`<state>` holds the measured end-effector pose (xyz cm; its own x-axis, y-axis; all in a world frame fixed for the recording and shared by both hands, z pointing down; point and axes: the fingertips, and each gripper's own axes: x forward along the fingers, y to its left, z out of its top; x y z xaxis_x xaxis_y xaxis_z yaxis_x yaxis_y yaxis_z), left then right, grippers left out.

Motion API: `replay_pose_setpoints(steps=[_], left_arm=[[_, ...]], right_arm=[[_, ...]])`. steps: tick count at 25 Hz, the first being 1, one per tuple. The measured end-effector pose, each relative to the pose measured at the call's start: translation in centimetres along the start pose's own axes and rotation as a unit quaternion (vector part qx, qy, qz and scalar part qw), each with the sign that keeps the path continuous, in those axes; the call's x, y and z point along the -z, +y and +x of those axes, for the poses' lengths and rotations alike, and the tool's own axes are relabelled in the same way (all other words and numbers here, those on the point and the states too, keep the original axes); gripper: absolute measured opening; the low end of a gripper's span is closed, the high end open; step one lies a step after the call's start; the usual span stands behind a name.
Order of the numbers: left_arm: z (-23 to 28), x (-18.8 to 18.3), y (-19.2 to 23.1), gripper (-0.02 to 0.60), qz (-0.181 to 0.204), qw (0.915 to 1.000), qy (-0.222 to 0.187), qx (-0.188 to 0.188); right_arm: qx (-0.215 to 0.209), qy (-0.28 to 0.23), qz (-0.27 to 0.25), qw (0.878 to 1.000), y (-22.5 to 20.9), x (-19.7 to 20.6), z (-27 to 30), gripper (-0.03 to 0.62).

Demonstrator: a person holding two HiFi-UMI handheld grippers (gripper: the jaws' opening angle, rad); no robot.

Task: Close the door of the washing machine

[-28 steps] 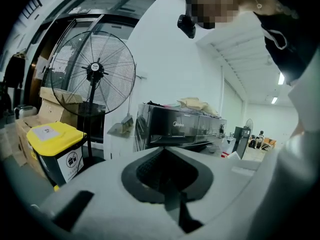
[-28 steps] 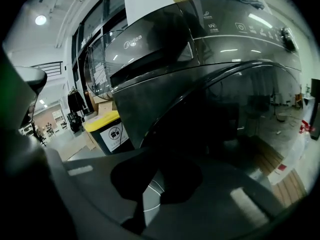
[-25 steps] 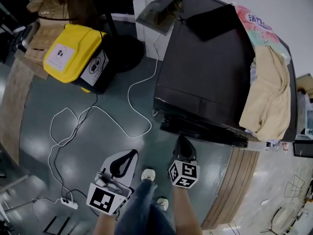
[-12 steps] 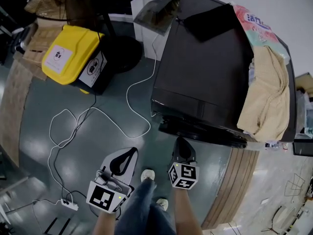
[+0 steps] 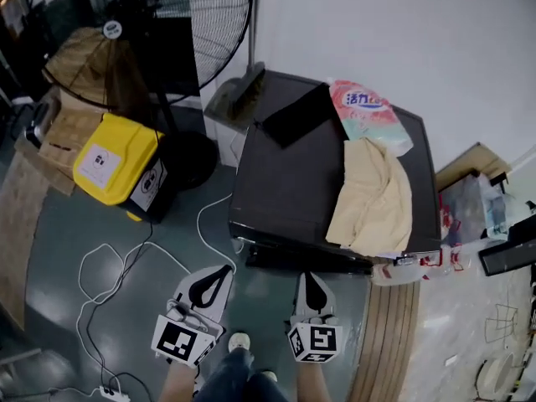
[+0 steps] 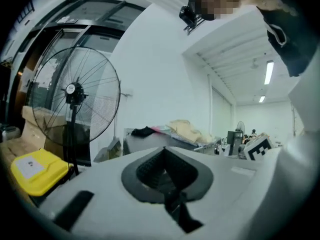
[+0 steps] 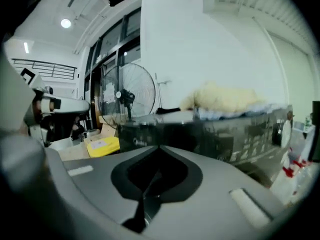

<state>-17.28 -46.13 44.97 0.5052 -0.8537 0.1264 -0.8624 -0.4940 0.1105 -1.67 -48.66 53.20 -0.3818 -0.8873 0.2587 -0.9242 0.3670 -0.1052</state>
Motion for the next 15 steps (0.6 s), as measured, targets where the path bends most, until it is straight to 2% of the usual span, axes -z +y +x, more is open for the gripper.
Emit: replay_pose_setpoints(steps=[4,8,12,15], left_arm=[[1.6,-7.7,-2.8,-0.002,0.039,0.9979,-0.045,0.027],[2.8,-14.9,-5.8,-0.002,0.071,0.9925,-0.088,0.044],[3.7,-20.8,-8.7,-0.002,0.094,0.9869,-0.119,0.054],[3.9,-23.3,-10.7,-0.002,0.108,0.9834,-0.134,0.057]], right_arm=[[0.016,-0.075,-0.029,0.997,-2.0,-10.0,-4.4,0.012],[0.036,-0.145,-0.046,0.988,-4.6,-18.8,-8.3,0.012],[0.044,-0.199,-0.056,0.977,-6.5,-25.8,-11.5,0.012],[0.048,-0.226,-0.062,0.971,-7.3,-29.0,-13.4,0.012]])
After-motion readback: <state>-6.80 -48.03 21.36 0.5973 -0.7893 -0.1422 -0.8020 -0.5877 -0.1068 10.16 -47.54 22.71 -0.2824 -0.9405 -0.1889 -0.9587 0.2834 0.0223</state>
